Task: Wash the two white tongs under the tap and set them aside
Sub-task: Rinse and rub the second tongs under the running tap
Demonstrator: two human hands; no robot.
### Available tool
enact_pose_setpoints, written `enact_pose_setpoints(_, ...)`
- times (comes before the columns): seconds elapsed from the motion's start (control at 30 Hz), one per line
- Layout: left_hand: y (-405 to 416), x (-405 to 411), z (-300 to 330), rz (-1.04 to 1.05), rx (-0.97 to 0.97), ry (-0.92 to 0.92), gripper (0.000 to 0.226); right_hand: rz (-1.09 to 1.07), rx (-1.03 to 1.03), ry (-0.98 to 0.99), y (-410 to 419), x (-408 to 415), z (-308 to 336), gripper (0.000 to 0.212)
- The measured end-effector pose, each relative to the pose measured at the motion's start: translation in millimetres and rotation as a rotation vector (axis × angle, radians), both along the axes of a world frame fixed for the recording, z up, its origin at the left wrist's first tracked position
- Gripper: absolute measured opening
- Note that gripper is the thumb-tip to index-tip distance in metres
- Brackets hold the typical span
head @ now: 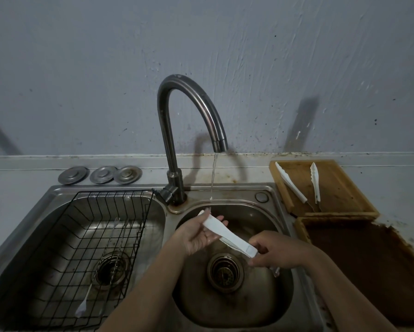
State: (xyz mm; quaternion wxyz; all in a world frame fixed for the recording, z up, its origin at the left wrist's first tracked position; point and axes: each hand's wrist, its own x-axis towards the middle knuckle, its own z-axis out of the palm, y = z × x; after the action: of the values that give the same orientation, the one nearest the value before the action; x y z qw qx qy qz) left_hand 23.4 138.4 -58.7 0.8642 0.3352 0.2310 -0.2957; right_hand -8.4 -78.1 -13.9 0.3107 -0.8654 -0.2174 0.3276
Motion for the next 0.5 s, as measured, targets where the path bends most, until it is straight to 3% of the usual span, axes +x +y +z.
enact_pose_setpoints(0.13,0.8,-2.0,0.7,0.060,-0.043,0.060,0.039,0.010,-0.041,-0.013,-4.7,-0.5,3.3,0.024)
enact_pose_setpoints(0.23,1.5,-3.6,1.8,0.064,-0.073,0.055,0.034,-0.048,-0.013,-0.034,-9.8,0.5,3.3,0.031)
enact_pose_setpoints(0.4,3.6,0.7,12.1,0.132,-0.071,0.016,0.030,-0.288,-0.033,0.092,-16.5,-1.7,2.5,0.075)
enact_pose_setpoints(0.5,-0.8,-0.3,15.6,0.083,-0.088,-0.022,0.030,-0.221,-0.140,0.270,-19.4,0.5,1.3,0.058)
